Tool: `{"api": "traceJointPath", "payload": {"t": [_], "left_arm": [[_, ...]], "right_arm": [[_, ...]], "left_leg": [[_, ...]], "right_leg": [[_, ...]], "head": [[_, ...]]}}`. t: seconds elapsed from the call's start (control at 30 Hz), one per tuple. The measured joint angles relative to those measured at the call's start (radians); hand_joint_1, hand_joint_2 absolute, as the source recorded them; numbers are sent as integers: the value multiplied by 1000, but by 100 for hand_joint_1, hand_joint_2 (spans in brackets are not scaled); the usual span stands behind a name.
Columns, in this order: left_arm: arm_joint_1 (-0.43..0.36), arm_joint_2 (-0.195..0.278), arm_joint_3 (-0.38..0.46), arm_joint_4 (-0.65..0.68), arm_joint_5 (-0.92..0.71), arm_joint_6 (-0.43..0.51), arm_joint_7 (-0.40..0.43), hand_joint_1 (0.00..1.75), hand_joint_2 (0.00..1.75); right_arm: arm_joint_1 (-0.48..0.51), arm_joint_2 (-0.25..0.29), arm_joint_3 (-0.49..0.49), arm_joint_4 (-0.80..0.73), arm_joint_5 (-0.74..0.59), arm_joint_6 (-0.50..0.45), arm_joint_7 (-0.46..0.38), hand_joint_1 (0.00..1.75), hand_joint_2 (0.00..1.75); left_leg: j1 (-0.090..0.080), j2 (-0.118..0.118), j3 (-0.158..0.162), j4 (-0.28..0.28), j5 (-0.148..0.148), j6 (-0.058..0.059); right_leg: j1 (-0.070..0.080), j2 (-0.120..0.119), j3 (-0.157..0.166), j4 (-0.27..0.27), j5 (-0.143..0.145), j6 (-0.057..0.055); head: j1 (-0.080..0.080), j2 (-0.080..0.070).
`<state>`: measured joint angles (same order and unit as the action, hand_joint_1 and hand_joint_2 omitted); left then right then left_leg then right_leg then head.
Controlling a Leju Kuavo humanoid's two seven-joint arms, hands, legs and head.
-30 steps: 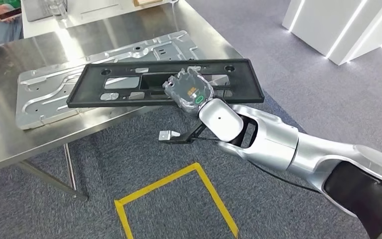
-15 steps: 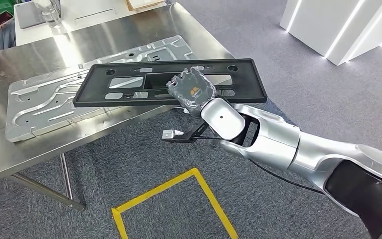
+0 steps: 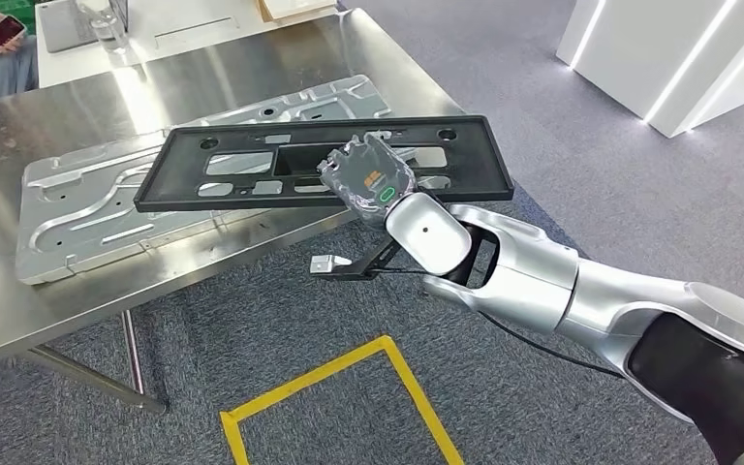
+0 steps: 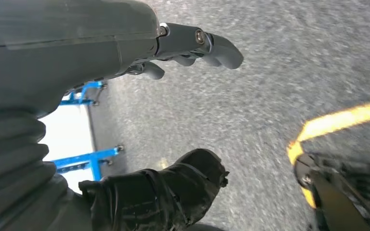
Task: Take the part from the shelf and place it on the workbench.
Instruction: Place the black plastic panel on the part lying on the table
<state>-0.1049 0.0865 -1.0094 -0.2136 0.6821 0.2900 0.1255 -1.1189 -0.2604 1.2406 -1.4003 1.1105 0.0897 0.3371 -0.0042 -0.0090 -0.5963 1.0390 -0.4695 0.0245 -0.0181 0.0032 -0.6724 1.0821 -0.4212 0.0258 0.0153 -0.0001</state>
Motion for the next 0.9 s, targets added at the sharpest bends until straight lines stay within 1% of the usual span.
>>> {"api": "traceJointPath", "payload": {"t": [0.07, 0.1, 0.13, 0.17, 0.2, 0.23, 0.27, 0.3, 0.33, 0.37, 0.4, 0.43, 0.47, 0.5, 0.53, 0.57, 0.6, 0.63, 0.67, 0.7, 0.73, 0.77, 0.8, 0.83, 0.87, 0.9], "left_arm": [[-1, 0, 0, 0, 0, 0, 0, 0, 175], [-1, 0, 0, 0, 0, -1, 0, 0, 175], [-1, -1, 0, 0, 0, -2, 0, 0, 175], [0, -2, 0, 0, 0, -3, 0, 0, 175], [0, -2, 0, 0, 1, -5, 0, 0, 175], [0, -2, 0, 0, 3, -6, 0, 0, 175], [-1, -2, 0, 0, 4, -7, 0, 0, 175], [-1, -2, 0, 0, 6, -10, 0, 0, 175], [0, -2, 0, 0, 6, -11, 0, 0, 175], [1, -2, 0, 0, 7, -13, 0, 0, 175], [2, -2, 0, 0, 7, -14, -1, 0, 175], [3, -2, 0, 0, 7, -15, -1, 0, 175], [3, -2, 0, 0, 7, -16, -2, 0, 175], [1, -1, 0, 0, 7, -16, -3, 0, 175], [-1, 0, 0, 0, 7, -17, -3, 0, 175], [-3, 0, 0, 0, 7, -18, -4, 0, 175], [-5, 1, 0, 0, 7, -19, -5, 0, 175], [-4, 1, 0, 0, 7, -19, -6, 0, 175], [-3, 1, 0, 0, 6, -20, -7, 0, 175], [-2, 1, 0, 0, 6, -20, -8, 0, 175], [-2, 1, 0, 0, 6, -20, -10, 0, 175], [-3, 1, 0, 0, 5, -20, -11, 0, 175], [-5, 2, 0, 0, 4, -20, -12, 0, 175], [-6, 2, 0, 0, 4, -20, -13, 0, 175], [-7, 2, 0, 0, 3, -20, -14, 0, 175], [-7, 2, 0, 0, 3, -20, -14, 0, 175]], "right_arm": [[-1, 2, 0, 1, 0, 0, 0, 175, 175], [-2, 3, 1, 3, 0, 0, -1, 175, 175], [-2, 3, 1, 5, 0, 0, -1, 175, 175], [-3, 4, 1, 7, 1, 0, -1, 175, 175], [-3, 5, 1, 8, 2, 1, -2, 175, 175], [-3, 7, 1, 10, 2, 1, -3, 175, 175], [-3, 8, 1, 11, 3, 2, -5, 175, 175], [-2, 9, 2, 12, 3, 3, -7, 175, 175], [-1, 10, 4, 14, 3, 4, -10, 175, 175], [-1, 10, 6, 16, 3, 6, -12, 175, 175], [-1, 10, 8, 17, 3, 6, -14, 175, 175], [-2, 10, 9, 19, 4, 7, -14, 175, 175], [-3, 10, 9, 20, 4, 7, -14, 175, 175], [-4, 9, 9, 20, 5, 7, -14, 175, 175], [-5, 9, 9, 20, 6, 8, -15, 175, 175], [-6, 9, 9, 21, 7, 8, -16, 175, 175], [-7, 10, 9, 21, 7, 9, -18, 175, 175], [-7, 10, 9, 21, 7, 9, -19, 175, 175], [-8, 11, 9, 21, 8, 9, -20, 175, 175], [-11, 11, 9, 21, 8, 10, -21, 175, 175], [-14, 11, 9, 22, 8, 10, -20, 175, 175], [-16, 11, 9, 22, 8, 11, -20, 175, 175], [-15, 11, 10, 22, 8, 13, -20, 175, 175], [-13, 11, 11, 22, 8, 14, -20, 175, 175], [-11, 11, 13, 23, 8, 16, -21, 175, 175], [-9, 11, 14, 23, 8, 18, -21, 175, 175]], "left_leg": [[-2, 0, -6, 7, -7, -10], [-1, -1, -7, 7, -9, -13], [0, 0, -9, 14, -15, -17], [1, 1, -17, 34, -26, -21], [2, 2, -36, 74, -44, -26], [4, 3, -65, 131, -66, -30], [5, 4, -102, 195, -86, -33], [6, 4, -138, 249, -97, -34], [6, 4, -161, 274, -91, -33], [5, 4, -166, 263, -67, -29], [3, 6, -152, 217, -28, -23], [-1, 17, -126, 148, 14, -15], [-8, 32, -98, 87, 43, -6], [-16, 45, -76, 38, 57, 2], [-22, 54, -63, 12, 59, 8], [-27, 51, -58, 4, 54, 11], [-27, 43, -53, -7, 54, 14], [-25, 35, -44, -17, 56, 16], [-21, 28, -34, -29, 58, 18], [-17, 21, -23, -39, 59, 21], [-14, 14, -15, -43, 59, 24], [-12, 6, -11, -44, 56, 27], [-12, -3, -9, -43, 53, 29], [-10, -15, -7, -41, 48, 29], [-8, -27, -4, -37, 43, 28], [-5, -40, -1, -30, 35, 24]], "right_leg": [[3, 3, 3, -11, -8, -9], [2, 4, 4, -12, -9, -16], [1, 4, 7, -15, -10, -21], [0, 4, 12, -17, -12, -27], [-1, 3, 18, -19, -14, -32], [0, 2, 23, -20, -18, -36], [2, -1, 28, -20, -22, -40], [4, -5, 34, -20, -28, -42], [7, -9, 41, -20, -33, -43], [9, -14, 49, -20, -39, -44], [12, -19, 59, -21, -46, -44], [13, -25, 68, -22, -52, -44], [16, -31, 77, -24, -58, -43], [18, -37, 83, -27, -62, -40], [19, -44, 86, -31, -65, -37], [19, -52, 89, -35, -66, -33], [19, -60, 93, -38, -68, -28], [18, -61, 96, -39, -72, -23], [17, -53, 95, -28, -80, -18], [17, -39, 81, 4, -94, -14], [15, -21, 52, 57, -115, -11], [14, -10, 12, 124, -137, -9], [12, -5, -31, 189, -154, -6], [9, -4, -65, 230, -155, -2], [6, -4, -81, 233, -135, 1], [2, -2, -77, 197, -97, 5]], "head": [[1, 0], [2, 0], [2, 0], [0, 0], [-2, 0], [-4, 0], [-6, 0], [-6, 0], [-6, 0], [-5, 0], [-5, 0], [-5, 0], [-5, 0], [-5, 0], [-6, 0], [-6, 0], [-6, 0], [-6, 0], [-6, 0], [-5, 0], [-4, 0], [-3, 0], [-3, 0], [-3, 0], [-3, 0], [-3, 0]]}}
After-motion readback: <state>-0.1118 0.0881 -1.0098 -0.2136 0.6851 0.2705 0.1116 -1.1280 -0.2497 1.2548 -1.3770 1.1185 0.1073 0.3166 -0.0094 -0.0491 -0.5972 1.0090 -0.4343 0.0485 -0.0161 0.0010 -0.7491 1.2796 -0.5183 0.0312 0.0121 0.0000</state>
